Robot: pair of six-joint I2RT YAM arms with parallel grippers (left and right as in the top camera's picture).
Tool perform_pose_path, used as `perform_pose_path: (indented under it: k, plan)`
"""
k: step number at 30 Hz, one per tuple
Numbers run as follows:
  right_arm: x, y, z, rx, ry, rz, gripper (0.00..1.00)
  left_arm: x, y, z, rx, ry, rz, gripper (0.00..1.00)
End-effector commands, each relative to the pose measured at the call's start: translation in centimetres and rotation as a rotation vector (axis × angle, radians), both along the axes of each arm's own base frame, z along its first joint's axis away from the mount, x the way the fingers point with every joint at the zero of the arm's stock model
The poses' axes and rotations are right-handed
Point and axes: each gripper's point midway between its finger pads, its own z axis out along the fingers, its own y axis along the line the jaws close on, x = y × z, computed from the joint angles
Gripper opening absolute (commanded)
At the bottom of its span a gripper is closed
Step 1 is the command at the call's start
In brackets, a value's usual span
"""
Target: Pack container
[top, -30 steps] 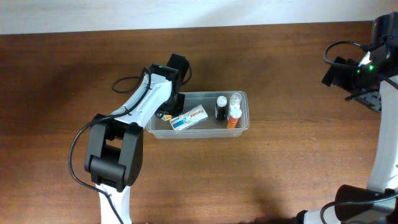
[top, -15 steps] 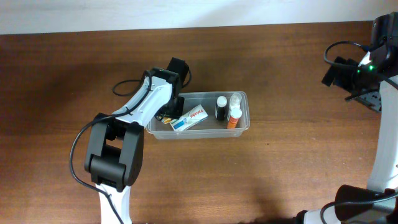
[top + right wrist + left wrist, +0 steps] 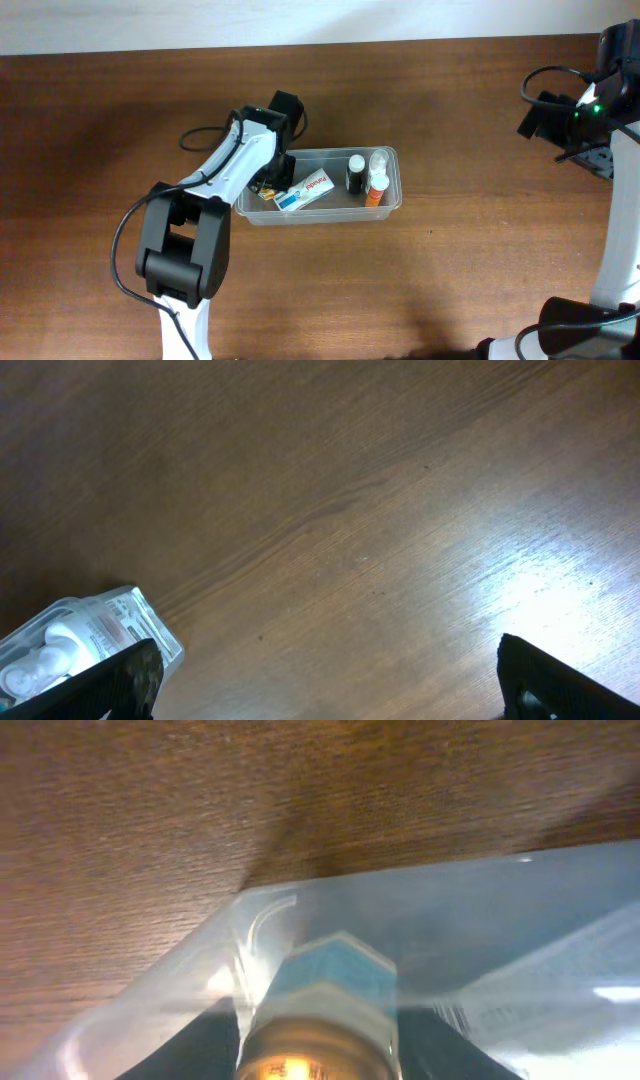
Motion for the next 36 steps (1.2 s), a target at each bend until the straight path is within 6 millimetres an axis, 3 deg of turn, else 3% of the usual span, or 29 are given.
perform_pose_path:
  k: [1, 6, 12, 18, 20, 23, 25, 27, 33, 36]
  plan:
    - [0.0, -0.3, 0.2, -0.012, -0.004, 0.001, 0.98, 1.7, -0.7, 3.9, -0.038, -0.093, 0.006, 0.51]
    - [0.0, -0.3, 0.2, -0.012, -0.004, 0.001, 0.98, 1.4, -1.8, 5.2, -0.102, -0.072, 0.000, 0.51]
    - [0.1, -0.3, 0.2, -0.012, -0.004, 0.001, 0.98, 0.5, -1.8, 6.7, -0.107, -0.041, 0.001, 0.51]
    - [0.0, -0.3, 0.2, -0.012, -0.004, 0.001, 0.98, 0.3, -1.6, 10.8, -0.125, -0.086, -0.001, 0.52]
    - [0.0, -0.3, 0.2, -0.012, -0.004, 0.001, 0.98, -0.3, -1.6, 12.8, -0.145, -0.100, -0.003, 0.61]
    - [0.0, -0.3, 0.2, -0.012, -0.004, 0.001, 0.98, -1.9, -1.7, 16.4, -0.196, -0.127, -0.002, 0.69]
    - [0.0, -0.3, 0.2, -0.012, -0.004, 0.001, 0.98, -2.9, -1.3, 18.5, -0.212, -0.157, -0.004, 0.79]
    - [0.1, -0.3, 0.2, -0.012, -0.004, 0.001, 0.98, -4.4, -0.8, 20.4, -0.222, -0.177, 0.006, 0.96]
    - [0.0, -0.3, 0.2, -0.012, -0.004, 0.001, 0.98, -11.3, 2.0, 25.3, -0.250, -0.188, 0.155, 0.99]
    - [0.0, -0.3, 0.2, -0.012, -0.004, 0.001, 0.98, -12.9, 2.5, 27.6, -0.298, -0.255, 0.153, 0.99]
